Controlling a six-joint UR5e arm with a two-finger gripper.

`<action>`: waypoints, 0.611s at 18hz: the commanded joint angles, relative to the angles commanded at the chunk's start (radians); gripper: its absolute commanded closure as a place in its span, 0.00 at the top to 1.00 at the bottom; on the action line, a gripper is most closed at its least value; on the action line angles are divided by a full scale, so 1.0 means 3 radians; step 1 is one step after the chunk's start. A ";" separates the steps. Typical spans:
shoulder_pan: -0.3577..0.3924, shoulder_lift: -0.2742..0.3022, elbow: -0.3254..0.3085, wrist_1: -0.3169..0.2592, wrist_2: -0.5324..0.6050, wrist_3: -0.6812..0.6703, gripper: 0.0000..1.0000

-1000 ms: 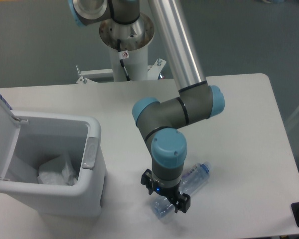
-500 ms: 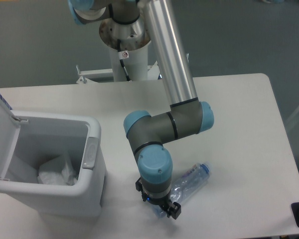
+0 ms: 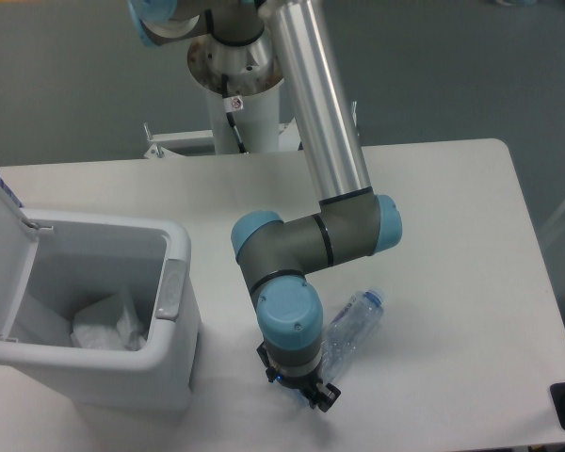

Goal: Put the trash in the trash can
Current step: 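Close the gripper on the bottle's middle and lift it, then carry the bottle over the trash bin and open the gripper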

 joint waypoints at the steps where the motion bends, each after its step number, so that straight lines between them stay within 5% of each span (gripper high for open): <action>1: 0.0036 0.0041 0.0015 -0.0005 -0.0010 0.0005 0.13; 4: 0.0250 0.0148 0.0193 -0.0010 -0.0127 0.0000 0.13; 11: 0.0583 0.0485 0.0567 -0.0010 -0.1266 -0.0428 0.13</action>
